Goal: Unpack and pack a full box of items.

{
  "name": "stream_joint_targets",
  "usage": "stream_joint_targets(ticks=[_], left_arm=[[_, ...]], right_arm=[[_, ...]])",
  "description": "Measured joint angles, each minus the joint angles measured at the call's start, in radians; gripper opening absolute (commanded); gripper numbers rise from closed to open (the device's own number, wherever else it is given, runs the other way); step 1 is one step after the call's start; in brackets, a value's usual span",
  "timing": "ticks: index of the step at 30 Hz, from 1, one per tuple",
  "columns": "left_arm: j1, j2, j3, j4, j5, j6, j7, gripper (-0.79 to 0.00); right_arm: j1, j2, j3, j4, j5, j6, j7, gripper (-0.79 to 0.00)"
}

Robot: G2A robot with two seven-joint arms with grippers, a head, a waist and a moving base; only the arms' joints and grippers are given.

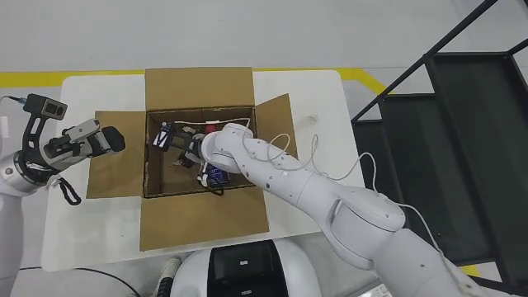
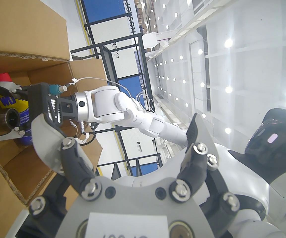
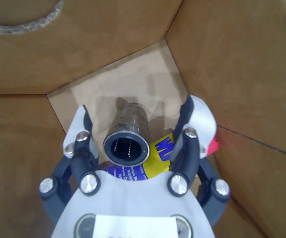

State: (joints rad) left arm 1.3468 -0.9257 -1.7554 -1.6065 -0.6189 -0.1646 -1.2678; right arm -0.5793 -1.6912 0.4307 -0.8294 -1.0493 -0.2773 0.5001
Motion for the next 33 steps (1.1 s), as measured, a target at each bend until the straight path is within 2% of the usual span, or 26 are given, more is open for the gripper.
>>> stream_joint_targets(ticks=[4, 8, 11, 15, 19, 21, 27, 30, 33], left_arm=[[0.0, 0.0, 0.0, 0.0, 0.0, 0.0, 0.0, 0.0], [0.0, 0.0, 0.0, 0.0, 0.0, 0.0, 0.0, 0.0], [0.0, 0.0, 0.0, 0.0, 0.0, 0.0, 0.0, 0.0], [0.0, 0.0, 0.0, 0.0, 0.0, 0.0, 0.0, 0.0], [0.007, 0.003, -0.002, -0.016, 0.024, 0.013, 0.004, 0.0], [0.008, 0.013, -0.015, -0.025, 0.066, 0.048, -0.057, 0.0], [0.022, 0.026, -0.07, 0.079, -0.026, 0.01, -0.262, 0.0], [0.045, 0.034, -0.075, 0.111, -0.051, -0.025, -0.27, 0.0], [0.06, 0.041, -0.073, 0.104, -0.081, -0.082, -0.268, 0.0]], right_arm=[[-0.028, 0.024, 0.044, -0.087, 0.002, -0.025, 0.004, 0.0], [-0.1, 0.086, 0.141, -0.231, 0.004, -0.091, -0.004, 0.0], [-0.185, 0.135, 0.242, -0.411, 0.037, -0.117, 0.045, 0.0], [-0.351, 0.204, 0.414, -0.671, 0.096, -0.184, 0.111, 0.0], [-0.504, 0.253, 0.563, -0.88, 0.14, -0.25, 0.166, 0.0], [-0.572, 0.271, 0.626, -0.964, 0.17, -0.274, 0.205, 0.0], [-0.734, 0.31, 0.792, -1.105, 0.36, -0.303, 0.274, 0.0], [-0.783, 0.324, 0.859, -1.119, 0.466, -0.333, 0.286, 0.0], [-0.784, 0.325, 0.862, -1.119, 0.473, -0.335, 0.287, 0.0]])
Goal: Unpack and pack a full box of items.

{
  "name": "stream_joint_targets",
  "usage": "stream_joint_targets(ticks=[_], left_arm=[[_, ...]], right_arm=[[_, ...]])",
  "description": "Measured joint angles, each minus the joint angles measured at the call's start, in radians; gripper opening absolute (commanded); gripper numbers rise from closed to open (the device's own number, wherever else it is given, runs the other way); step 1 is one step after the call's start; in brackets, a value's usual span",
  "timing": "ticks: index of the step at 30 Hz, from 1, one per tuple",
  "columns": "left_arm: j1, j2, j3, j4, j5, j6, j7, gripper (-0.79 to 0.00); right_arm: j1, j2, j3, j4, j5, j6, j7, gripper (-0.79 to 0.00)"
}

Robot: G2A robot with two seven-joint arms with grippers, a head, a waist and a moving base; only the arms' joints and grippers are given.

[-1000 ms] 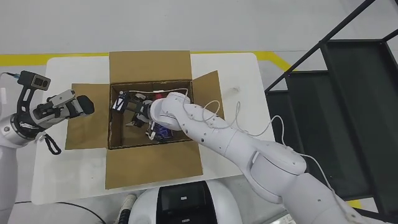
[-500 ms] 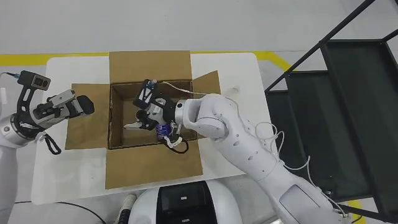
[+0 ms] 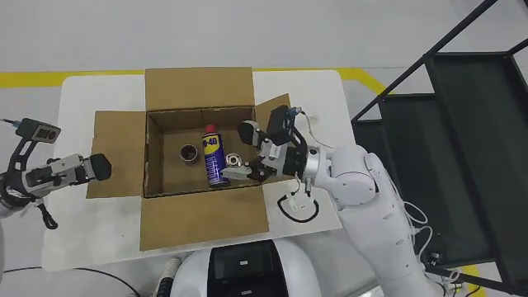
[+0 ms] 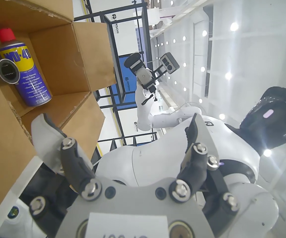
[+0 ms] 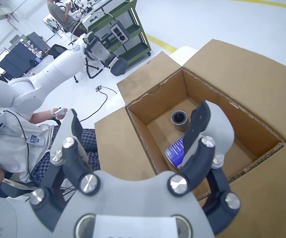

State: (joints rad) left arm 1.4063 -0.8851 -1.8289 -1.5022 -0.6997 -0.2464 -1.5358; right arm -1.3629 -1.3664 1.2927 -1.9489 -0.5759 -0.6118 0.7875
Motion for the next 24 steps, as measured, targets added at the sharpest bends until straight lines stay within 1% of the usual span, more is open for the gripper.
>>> stream_joint_targets(ticks=[4, 12, 14, 16, 18, 20, 21, 24], left_arm=[[-0.001, 0.0, 0.0, 0.0, 0.002, 0.014, 0.0, 0.0], [0.0, 0.0, 0.0, -0.008, 0.01, 0.011, 0.007, 0.0], [0.005, 0.001, -0.001, -0.039, 0.068, -0.009, 0.06, 0.0], [0.01, 0.003, -0.006, -0.052, 0.18, -0.042, 0.16, 0.0], [0.008, 0.002, -0.008, -0.028, 0.276, -0.067, 0.256, 0.0], [0.0, 0.001, -0.009, 0.02, 0.296, -0.078, 0.314, 0.0], [-0.009, 0.002, -0.01, 0.06, 0.297, -0.087, 0.341, 0.0], [-0.044, 0.004, 0.0, 0.16, 0.32, -0.098, 0.36, 0.0]], right_arm=[[0.001, 0.0, -0.002, 0.0, -0.003, 0.001, 0.0, 0.0], [0.003, 0.0, -0.014, 0.008, 0.005, 0.008, -0.005, 0.0], [0.018, 0.0, -0.03, 0.02, 0.021, 0.021, -0.009, 0.0], [0.028, 0.003, -0.031, 0.027, 0.048, 0.037, -0.009, 0.0], [0.013, 0.009, -0.01, 0.015, 0.075, 0.047, -0.008, 0.0], [-0.015, 0.016, 0.024, -0.002, 0.096, 0.054, -0.016, 0.0], [-0.041, 0.021, 0.052, -0.015, 0.103, 0.058, -0.027, 0.0], [-0.116, 0.033, 0.126, -0.049, 0.12, 0.05, -0.061, 0.0]])
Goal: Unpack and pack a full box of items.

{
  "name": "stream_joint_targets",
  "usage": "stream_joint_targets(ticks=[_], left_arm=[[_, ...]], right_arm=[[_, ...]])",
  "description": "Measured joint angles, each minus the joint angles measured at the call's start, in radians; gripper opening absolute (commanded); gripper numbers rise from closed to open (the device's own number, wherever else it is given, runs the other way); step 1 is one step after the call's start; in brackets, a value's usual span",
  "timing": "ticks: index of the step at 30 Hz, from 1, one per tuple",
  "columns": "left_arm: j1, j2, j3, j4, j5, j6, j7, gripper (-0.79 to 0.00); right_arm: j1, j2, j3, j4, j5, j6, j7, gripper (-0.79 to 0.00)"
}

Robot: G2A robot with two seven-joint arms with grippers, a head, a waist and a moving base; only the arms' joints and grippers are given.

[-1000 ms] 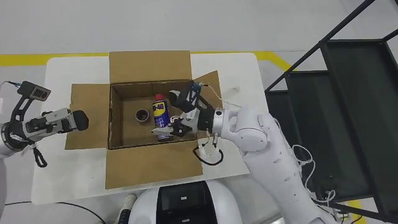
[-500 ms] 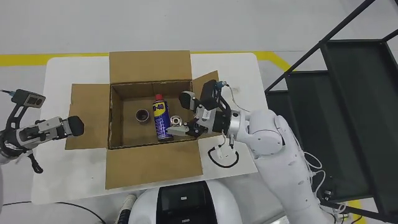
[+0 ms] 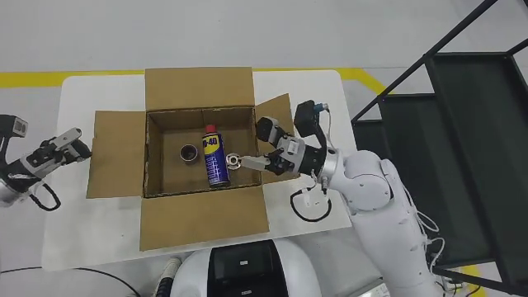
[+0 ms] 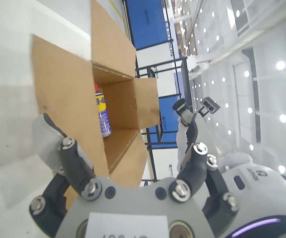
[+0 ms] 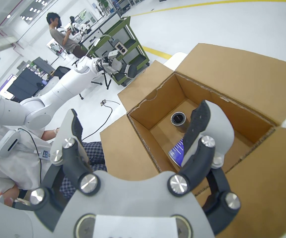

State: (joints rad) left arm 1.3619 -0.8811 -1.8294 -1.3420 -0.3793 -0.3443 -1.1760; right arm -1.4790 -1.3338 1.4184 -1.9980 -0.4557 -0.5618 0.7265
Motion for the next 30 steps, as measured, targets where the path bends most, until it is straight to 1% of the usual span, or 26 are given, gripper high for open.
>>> stream_joint_targets(ticks=[2, 6, 9, 11, 13, 15, 18, 20, 21, 24, 27, 30], left_arm=[[-0.024, 0.001, 0.013, 0.05, 0.021, -0.018, 0.003, 0.0], [-0.077, -0.003, 0.069, 0.136, 0.069, -0.065, 0.03, 0.0], [-0.113, -0.009, 0.125, 0.177, 0.094, -0.082, 0.044, 0.0], [-0.135, -0.015, 0.158, 0.196, 0.079, -0.087, 0.033, 0.0], [-0.158, -0.023, 0.191, 0.22, 0.004, -0.082, -0.01, 0.0], [-0.179, -0.029, 0.209, 0.251, -0.111, -0.053, -0.077, 0.0], [-0.206, -0.033, 0.215, 0.282, -0.241, -0.014, -0.181, 0.0], [-0.214, -0.034, 0.217, 0.29, -0.303, 0.011, -0.237, 0.0], [-0.218, -0.036, 0.22, 0.292, -0.351, 0.04, -0.276, 0.0], [-0.222, -0.039, 0.236, 0.269, -0.41, 0.084, -0.352, 0.0], [-0.215, -0.044, 0.268, 0.214, -0.445, 0.114, -0.362, 0.0], [-0.213, -0.05, 0.309, 0.163, -0.449, 0.131, -0.359, 0.0]], right_arm=[[-0.046, 0.006, 0.042, -0.018, 0.008, -0.01, -0.026, 0.0], [-0.129, 0.017, 0.12, -0.041, 0.024, -0.026, -0.084, 0.0], [-0.158, 0.021, 0.142, -0.036, 0.032, -0.017, -0.11, 0.0], [-0.158, 0.023, 0.142, -0.022, 0.038, -0.009, -0.115, 0.0], [-0.152, 0.025, 0.141, -0.001, 0.046, -0.001, -0.129, 0.0], [-0.152, 0.027, 0.148, 0.015, 0.04, 0.017, -0.157, 0.0], [-0.165, 0.028, 0.158, 0.013, -0.009, 0.072, -0.199, 0.0], [-0.176, 0.029, 0.162, 0.015, -0.024, 0.096, -0.224, 0.0], [-0.183, 0.03, 0.167, 0.018, -0.04, 0.117, -0.235, 0.0], [-0.193, 0.031, 0.164, 0.028, -0.076, 0.17, -0.252, 0.0], [-0.192, 0.032, 0.148, 0.051, -0.085, 0.207, -0.252, 0.0], [-0.175, 0.033, 0.111, 0.082, -0.047, 0.197, -0.215, 0.0]])
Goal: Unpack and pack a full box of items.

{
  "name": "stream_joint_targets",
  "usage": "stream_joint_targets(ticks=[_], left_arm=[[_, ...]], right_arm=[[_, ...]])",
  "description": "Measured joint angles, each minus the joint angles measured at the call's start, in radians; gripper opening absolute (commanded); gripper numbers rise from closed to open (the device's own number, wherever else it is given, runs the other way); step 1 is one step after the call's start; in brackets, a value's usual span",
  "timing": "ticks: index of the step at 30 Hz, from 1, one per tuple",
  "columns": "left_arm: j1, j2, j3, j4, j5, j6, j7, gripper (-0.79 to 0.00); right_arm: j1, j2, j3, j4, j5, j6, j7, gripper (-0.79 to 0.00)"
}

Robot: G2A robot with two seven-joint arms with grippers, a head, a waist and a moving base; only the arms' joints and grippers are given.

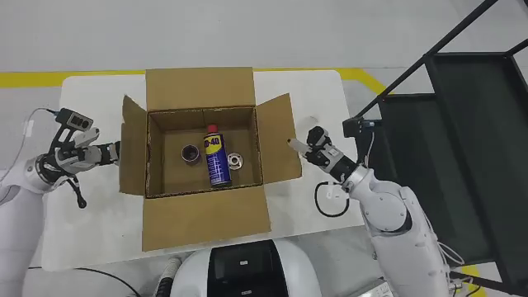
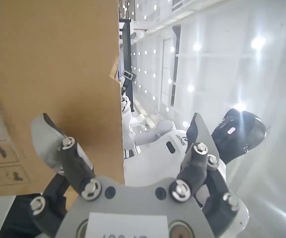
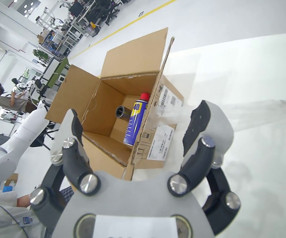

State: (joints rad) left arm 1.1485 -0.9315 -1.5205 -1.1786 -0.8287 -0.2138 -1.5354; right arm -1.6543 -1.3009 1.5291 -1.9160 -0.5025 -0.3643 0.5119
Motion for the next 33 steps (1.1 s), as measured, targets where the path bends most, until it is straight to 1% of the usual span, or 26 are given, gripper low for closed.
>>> stream_joint_targets(ticks=[2, 6, 9, 11, 14, 17, 21, 24, 27, 29, 33], left_arm=[[-0.005, -0.006, 0.031, -0.019, 0.0, 0.018, 0.002, 0.0], [-0.029, -0.019, 0.111, -0.043, 0.045, 0.047, 0.03, 0.0], [-0.045, -0.025, 0.152, -0.041, 0.083, 0.055, 0.054, 0.0], [-0.05, -0.027, 0.169, -0.039, 0.102, 0.056, 0.062, 0.0], [-0.051, -0.028, 0.181, -0.034, 0.126, 0.057, 0.072, 0.0], [-0.046, -0.026, 0.176, -0.035, 0.14, 0.051, 0.076, 0.0], [-0.032, -0.021, 0.163, -0.047, 0.154, 0.05, 0.079, 0.0], [-0.022, -0.017, 0.155, -0.058, 0.16, 0.059, 0.076, 0.0], [-0.013, -0.014, 0.146, -0.074, 0.166, 0.07, 0.077, 0.0], [-0.007, -0.01, 0.141, -0.09, 0.193, 0.071, 0.083, 0.0], [0.012, -0.002, 0.137, -0.138, 0.286, 0.069, 0.127, 0.0]], right_arm=[[0.02, 0.001, -0.033, 0.003, 0.018, -0.021, 0.036, 0.0], [0.085, 0.001, -0.125, 0.022, 0.091, -0.111, 0.116, 0.0], [0.142, 0.0, -0.192, 0.046, 0.11, -0.134, 0.165, 0.0], [0.18, -0.002, -0.233, 0.07, 0.11, -0.127, 0.184, 0.0], [0.248, -0.009, -0.311, 0.131, 0.085, -0.09, 0.21, 0.0], [0.31, -0.019, -0.389, 0.194, 0.061, -0.047, 0.207, 0.0], [0.366, -0.027, -0.452, 0.252, 0.003, 0.019, 0.214, 0.0], [0.379, -0.031, -0.485, 0.257, -0.037, 0.056, 0.189, 0.0], [0.37, -0.028, -0.485, 0.243, -0.042, 0.054, 0.165, 0.0], [0.354, -0.024, -0.474, 0.218, -0.043, 0.043, 0.16, 0.0], [0.287, -0.004, -0.416, 0.127, -0.034, 0.014, 0.18, 0.0]])
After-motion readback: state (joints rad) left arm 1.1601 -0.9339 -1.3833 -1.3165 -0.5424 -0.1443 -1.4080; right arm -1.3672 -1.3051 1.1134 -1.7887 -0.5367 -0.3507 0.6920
